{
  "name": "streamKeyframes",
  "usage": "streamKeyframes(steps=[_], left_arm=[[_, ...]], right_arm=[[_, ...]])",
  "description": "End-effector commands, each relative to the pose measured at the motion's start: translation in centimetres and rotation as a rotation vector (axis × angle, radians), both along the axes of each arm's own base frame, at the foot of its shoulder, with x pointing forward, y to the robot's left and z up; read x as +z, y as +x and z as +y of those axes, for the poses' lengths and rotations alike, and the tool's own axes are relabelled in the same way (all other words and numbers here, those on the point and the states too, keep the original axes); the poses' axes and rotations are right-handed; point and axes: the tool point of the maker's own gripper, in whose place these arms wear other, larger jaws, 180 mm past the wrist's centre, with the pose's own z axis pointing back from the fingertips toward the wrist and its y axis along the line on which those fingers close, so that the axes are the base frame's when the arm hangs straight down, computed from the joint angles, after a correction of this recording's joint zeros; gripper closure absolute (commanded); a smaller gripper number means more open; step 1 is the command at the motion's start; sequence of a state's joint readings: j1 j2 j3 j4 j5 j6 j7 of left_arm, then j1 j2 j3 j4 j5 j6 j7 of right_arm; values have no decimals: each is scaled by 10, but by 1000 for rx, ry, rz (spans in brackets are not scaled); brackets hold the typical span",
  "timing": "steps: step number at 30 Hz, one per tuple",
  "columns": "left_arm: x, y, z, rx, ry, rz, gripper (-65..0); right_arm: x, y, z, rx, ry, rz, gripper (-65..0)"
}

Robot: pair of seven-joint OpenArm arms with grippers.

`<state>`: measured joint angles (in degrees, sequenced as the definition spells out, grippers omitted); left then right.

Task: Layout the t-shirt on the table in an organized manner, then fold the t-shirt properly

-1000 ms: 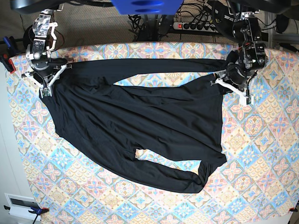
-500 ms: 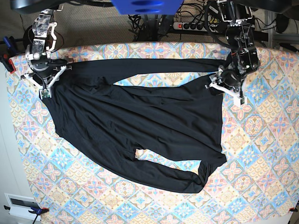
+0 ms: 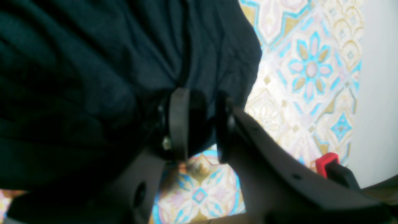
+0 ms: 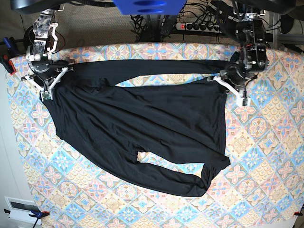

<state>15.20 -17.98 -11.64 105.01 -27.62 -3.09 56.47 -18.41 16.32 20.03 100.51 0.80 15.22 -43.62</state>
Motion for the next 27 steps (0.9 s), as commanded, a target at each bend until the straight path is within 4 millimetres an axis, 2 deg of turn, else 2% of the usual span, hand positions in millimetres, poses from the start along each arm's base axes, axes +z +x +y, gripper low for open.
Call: streamKeyframes(steps=[1,5,8,12,14,16,19,21,27], left_arm=[[17,12,14,-4,38,-60,0],[48,28,71,61,159,-173,0],[64,33,96,80,218,-206,0],[72,35,107,59,267,-207,0],[72,34,108,58,269,-203,0],[67,29,108,54,270,-184,0],[58,18,111,48,297,-152,0],[56,16,114,43,321,-145,0],[52,8,119,41,357,-121,0]], right_arm=[[12,7,-6,7,-23,-39,-137],[12,7,-6,7,-23,-39,-137],[10,7,-1,19,-19,-32,-137],[14,14,20,79,-10,-48,-137],[19,19,37,127,-2,-62,-137],[20,22,56,179,12,-67,-137],[12,15,70,214,28,-40,-140],[10,14,69,212,30,-35,-142],[13,11,46,149,6,-32,-194]])
